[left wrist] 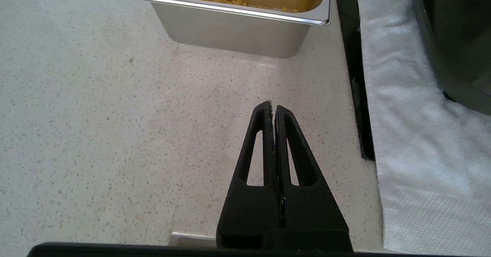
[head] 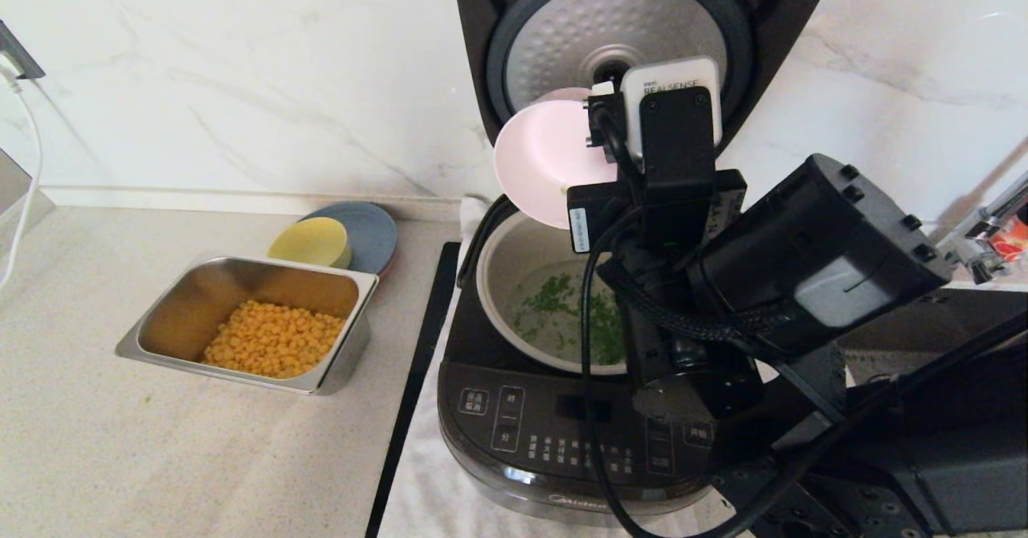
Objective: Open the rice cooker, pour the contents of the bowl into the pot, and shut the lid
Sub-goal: Pour the water from the bowl into the rice cooker
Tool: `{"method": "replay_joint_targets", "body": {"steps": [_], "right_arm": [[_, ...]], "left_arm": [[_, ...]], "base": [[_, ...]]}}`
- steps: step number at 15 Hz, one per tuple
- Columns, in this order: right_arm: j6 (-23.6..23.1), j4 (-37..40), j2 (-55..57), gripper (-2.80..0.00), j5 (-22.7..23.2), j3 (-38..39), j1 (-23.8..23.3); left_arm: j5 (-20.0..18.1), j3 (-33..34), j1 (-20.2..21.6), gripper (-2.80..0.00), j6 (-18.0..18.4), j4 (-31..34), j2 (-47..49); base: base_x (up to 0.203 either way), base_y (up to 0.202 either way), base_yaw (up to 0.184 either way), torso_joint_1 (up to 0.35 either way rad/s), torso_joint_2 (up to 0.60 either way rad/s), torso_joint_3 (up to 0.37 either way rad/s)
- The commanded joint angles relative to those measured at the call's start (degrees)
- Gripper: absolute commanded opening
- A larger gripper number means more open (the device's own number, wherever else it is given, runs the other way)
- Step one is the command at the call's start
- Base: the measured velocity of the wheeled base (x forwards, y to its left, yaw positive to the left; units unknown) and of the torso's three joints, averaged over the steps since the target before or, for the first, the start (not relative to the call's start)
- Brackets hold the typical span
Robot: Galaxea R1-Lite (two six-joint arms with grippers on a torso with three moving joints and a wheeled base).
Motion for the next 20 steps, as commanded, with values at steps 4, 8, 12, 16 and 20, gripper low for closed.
{"method": "replay_joint_targets", "body": {"steps": [4,8,12,16,20], "right_arm": [[-0.2,-3.1,3.2,-2.80,-0.2,2.8,0.1],[-0.3,-1.4,1.1,-2.80,-0.9,2.5,1.2],[-0.1,7.1,-6.3,-2.80,-3.9,2.4,2.1],[1.9,21.1,-15.0,-2.80,-4.4,1.4,2.1],[11.2,46.3,-23.7,-2.80,-3.5,1.1,0.6]], "left_arm": [[0.0,0.0,0.0,-2.80,0.0,0.0,-0.1],[0.0,0.0,0.0,-2.80,0.0,0.0,-0.1],[0.0,0.0,0.0,-2.80,0.0,0.0,-0.1],[0.0,0.0,-0.1,-2.80,0.0,0.0,-0.1],[0.0,0.0,0.0,-2.80,0.0,0.0,-0.1]], "base": [[0.000,0.000,0.000,0.000,0.00,0.000],[0.000,0.000,0.000,0.000,0.00,0.000],[0.000,0.000,0.000,0.000,0.00,0.000],[0.000,0.000,0.000,0.000,0.00,0.000],[0.000,0.000,0.000,0.000,0.00,0.000]]}}
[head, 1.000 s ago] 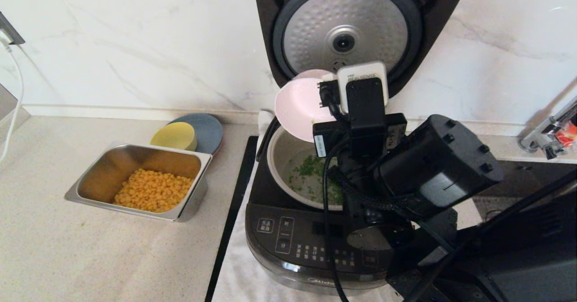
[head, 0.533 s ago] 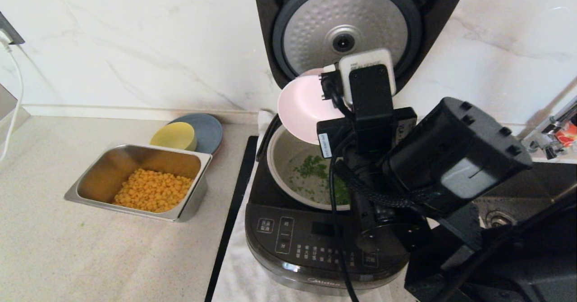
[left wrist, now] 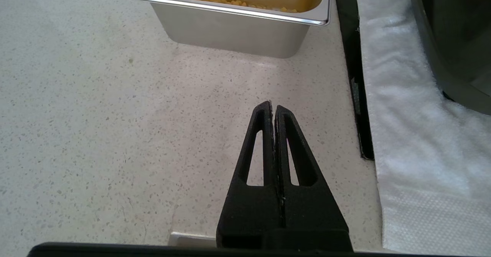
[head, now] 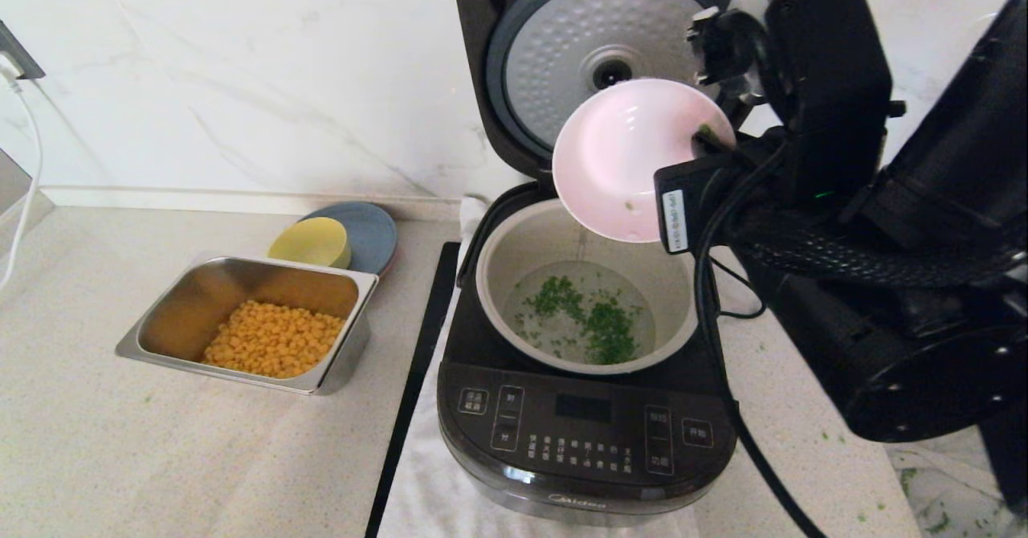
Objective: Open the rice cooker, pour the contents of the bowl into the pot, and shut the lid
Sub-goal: Pour the water from the bowl into the rice cooker, then place the bowl on the table
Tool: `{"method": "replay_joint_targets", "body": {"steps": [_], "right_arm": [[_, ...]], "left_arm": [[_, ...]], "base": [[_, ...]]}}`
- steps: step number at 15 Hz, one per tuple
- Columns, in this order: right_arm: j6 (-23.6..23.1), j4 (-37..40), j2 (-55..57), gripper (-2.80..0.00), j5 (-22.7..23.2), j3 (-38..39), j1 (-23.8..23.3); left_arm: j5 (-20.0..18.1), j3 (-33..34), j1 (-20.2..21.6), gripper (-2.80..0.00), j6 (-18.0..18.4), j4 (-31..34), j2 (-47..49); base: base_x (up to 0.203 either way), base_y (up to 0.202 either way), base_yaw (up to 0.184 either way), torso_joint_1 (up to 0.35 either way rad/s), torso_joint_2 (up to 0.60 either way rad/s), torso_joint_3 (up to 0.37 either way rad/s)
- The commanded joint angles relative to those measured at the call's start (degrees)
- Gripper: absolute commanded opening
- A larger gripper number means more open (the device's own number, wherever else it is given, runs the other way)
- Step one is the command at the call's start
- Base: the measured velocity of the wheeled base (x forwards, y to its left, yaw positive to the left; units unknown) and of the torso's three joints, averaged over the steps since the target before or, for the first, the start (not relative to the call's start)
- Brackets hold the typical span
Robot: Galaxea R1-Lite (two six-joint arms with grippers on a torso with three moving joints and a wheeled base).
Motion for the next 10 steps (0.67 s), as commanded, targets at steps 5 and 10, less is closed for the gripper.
{"method": "replay_joint_targets", "body": {"steps": [5,10], "right_arm": [[22.5,50.6,-16.8,-2.80,10.6,-4.5,-5.5],[36.0,71.0,-23.2,-2.80,33.0,-6.2,-28.4]], "left_arm": [[0.0,0.0,0.0,-2.80,0.0,0.0,-0.1],[0.0,0.0,0.0,-2.80,0.0,0.0,-0.1]], "base": [[0.000,0.000,0.000,0.000,0.00,0.000],[0.000,0.000,0.000,0.000,0.00,0.000]]}}
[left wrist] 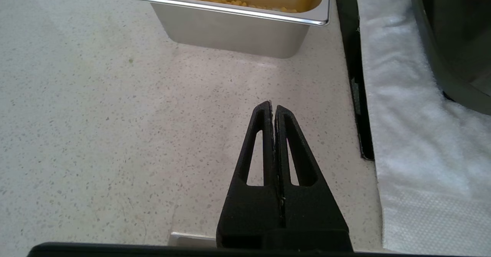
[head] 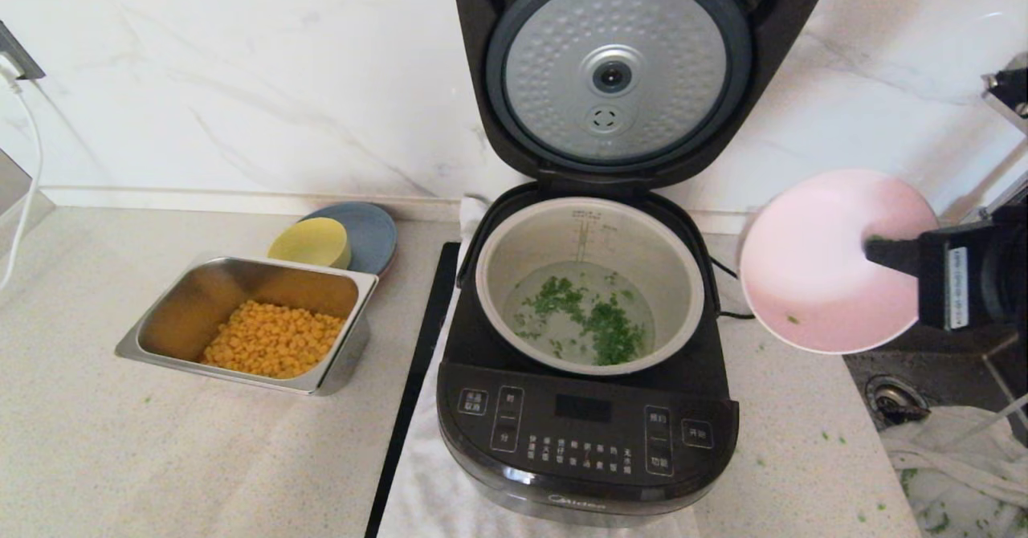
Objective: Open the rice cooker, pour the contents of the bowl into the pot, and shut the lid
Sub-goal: Place the bowl on the table
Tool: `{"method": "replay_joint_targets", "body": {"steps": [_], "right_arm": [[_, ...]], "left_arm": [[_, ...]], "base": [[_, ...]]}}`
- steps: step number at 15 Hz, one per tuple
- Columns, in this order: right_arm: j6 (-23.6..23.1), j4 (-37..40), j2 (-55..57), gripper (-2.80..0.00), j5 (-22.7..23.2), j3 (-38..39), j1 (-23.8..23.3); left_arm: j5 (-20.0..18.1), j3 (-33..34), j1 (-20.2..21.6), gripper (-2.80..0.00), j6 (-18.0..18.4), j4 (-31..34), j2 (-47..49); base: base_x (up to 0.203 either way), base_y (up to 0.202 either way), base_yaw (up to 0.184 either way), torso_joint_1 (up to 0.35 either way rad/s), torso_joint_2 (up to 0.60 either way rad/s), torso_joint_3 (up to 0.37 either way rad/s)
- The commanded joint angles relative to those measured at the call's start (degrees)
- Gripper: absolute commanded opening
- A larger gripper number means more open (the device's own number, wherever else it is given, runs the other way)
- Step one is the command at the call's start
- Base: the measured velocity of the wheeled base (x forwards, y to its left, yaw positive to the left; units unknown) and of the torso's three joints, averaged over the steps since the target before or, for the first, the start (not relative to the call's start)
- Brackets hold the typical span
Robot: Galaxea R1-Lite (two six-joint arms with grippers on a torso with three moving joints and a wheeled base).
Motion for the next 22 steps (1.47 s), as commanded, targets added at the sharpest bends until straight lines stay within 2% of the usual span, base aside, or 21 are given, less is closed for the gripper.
{"method": "replay_joint_targets", "body": {"steps": [1,4,5,8,11,15,17,22], "right_arm": [[1.8,5.6,-3.3,-2.80,10.5,0.7,-14.0],[2.4,9.3,-3.6,-2.80,25.6,5.8,-29.9],[2.0,9.7,-2.9,-2.80,28.5,10.1,-32.2],[1.6,7.6,2.1,-2.80,32.4,20.6,-34.7],[2.0,-1.8,7.6,-2.80,34.9,26.4,-35.3],[2.2,-3.4,14.8,-2.80,39.7,27.3,-38.6],[2.3,-4.2,18.2,-2.80,40.4,27.3,-39.6],[2.5,-12.8,25.3,-2.80,40.5,29.1,-40.4]], "left_arm": [[0.0,0.0,0.0,-2.80,0.0,0.0,-0.1],[0.0,0.0,-0.1,-2.80,0.0,0.0,-0.1],[0.0,0.0,0.0,-2.80,0.0,0.0,-0.1],[0.0,0.0,0.0,-2.80,0.0,0.0,-0.1],[0.0,0.0,0.0,-2.80,0.0,0.0,-0.1],[0.0,0.0,0.0,-2.80,0.0,0.0,-0.1],[0.0,0.0,0.0,-2.80,0.0,0.0,-0.1],[0.0,0.0,0.0,-2.80,0.0,0.0,-0.1]], "base": [[0.000,0.000,0.000,0.000,0.00,0.000],[0.000,0.000,0.000,0.000,0.00,0.000],[0.000,0.000,0.000,0.000,0.00,0.000],[0.000,0.000,0.000,0.000,0.00,0.000],[0.000,0.000,0.000,0.000,0.00,0.000],[0.000,0.000,0.000,0.000,0.00,0.000],[0.000,0.000,0.000,0.000,0.00,0.000],[0.000,0.000,0.000,0.000,0.00,0.000]]}}
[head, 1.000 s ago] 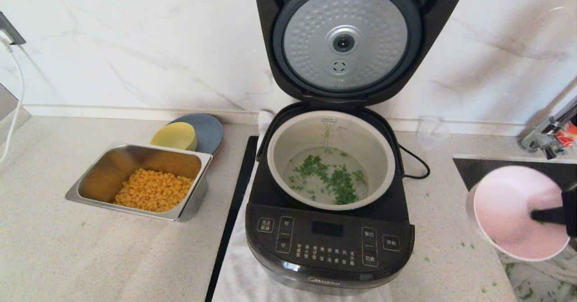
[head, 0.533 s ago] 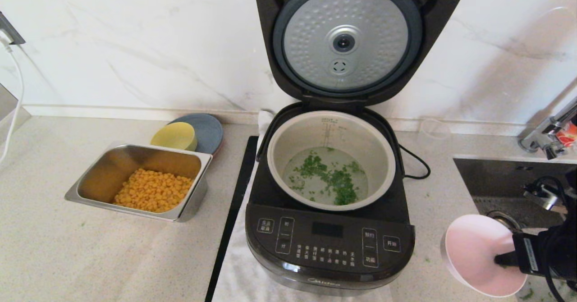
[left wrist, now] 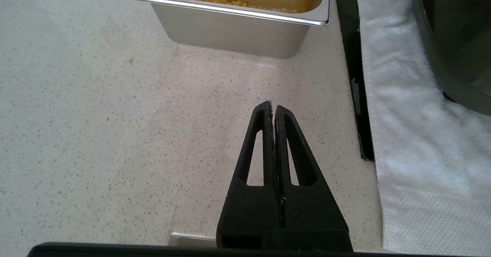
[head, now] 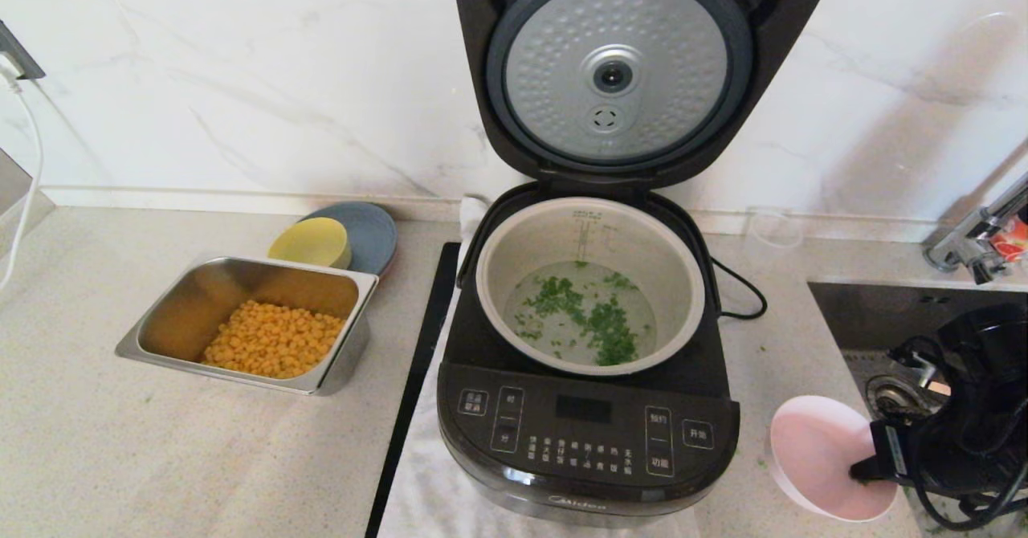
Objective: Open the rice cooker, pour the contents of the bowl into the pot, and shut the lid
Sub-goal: Place the bowl on the table
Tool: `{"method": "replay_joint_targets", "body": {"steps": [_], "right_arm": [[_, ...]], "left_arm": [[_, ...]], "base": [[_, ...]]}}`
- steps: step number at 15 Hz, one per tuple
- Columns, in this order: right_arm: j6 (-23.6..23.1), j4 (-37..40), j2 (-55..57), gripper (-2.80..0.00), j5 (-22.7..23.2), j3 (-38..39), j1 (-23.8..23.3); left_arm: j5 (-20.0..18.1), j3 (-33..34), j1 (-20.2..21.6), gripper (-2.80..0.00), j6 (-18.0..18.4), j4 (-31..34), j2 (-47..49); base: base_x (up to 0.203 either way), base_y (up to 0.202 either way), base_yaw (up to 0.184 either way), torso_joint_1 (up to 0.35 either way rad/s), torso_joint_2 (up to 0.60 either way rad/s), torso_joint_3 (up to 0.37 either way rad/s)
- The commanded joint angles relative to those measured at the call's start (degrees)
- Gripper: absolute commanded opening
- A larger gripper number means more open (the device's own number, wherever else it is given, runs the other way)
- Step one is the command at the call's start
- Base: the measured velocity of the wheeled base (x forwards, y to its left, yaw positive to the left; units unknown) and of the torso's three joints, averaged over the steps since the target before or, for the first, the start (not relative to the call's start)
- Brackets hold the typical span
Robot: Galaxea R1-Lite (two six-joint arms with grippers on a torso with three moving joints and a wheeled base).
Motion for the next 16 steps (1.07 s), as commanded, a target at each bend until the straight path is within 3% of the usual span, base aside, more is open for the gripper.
{"method": "replay_joint_targets", "body": {"steps": [1,12,13,14,16], "right_arm": [[0.1,-1.3,4.4,-2.80,0.2,0.5,-0.1],[2.5,-5.5,8.4,-2.80,0.1,-0.7,0.0],[2.8,-6.0,7.9,-0.56,0.1,-0.8,0.0],[3.5,-6.2,7.0,0.00,0.1,-1.0,0.0],[7.2,-6.0,4.9,0.00,0.1,-2.0,0.0]], "left_arm": [[0.0,0.0,0.0,-2.80,0.0,0.0,-0.1],[0.0,0.0,-0.1,-2.80,0.0,0.0,-0.1],[0.0,0.0,0.0,-2.80,0.0,0.0,-0.1],[0.0,0.0,0.0,-2.80,0.0,0.0,-0.1],[0.0,0.0,0.0,-2.80,0.0,0.0,-0.1]], "base": [[0.000,0.000,0.000,0.000,0.00,0.000],[0.000,0.000,0.000,0.000,0.00,0.000],[0.000,0.000,0.000,0.000,0.00,0.000],[0.000,0.000,0.000,0.000,0.00,0.000],[0.000,0.000,0.000,0.000,0.00,0.000]]}}
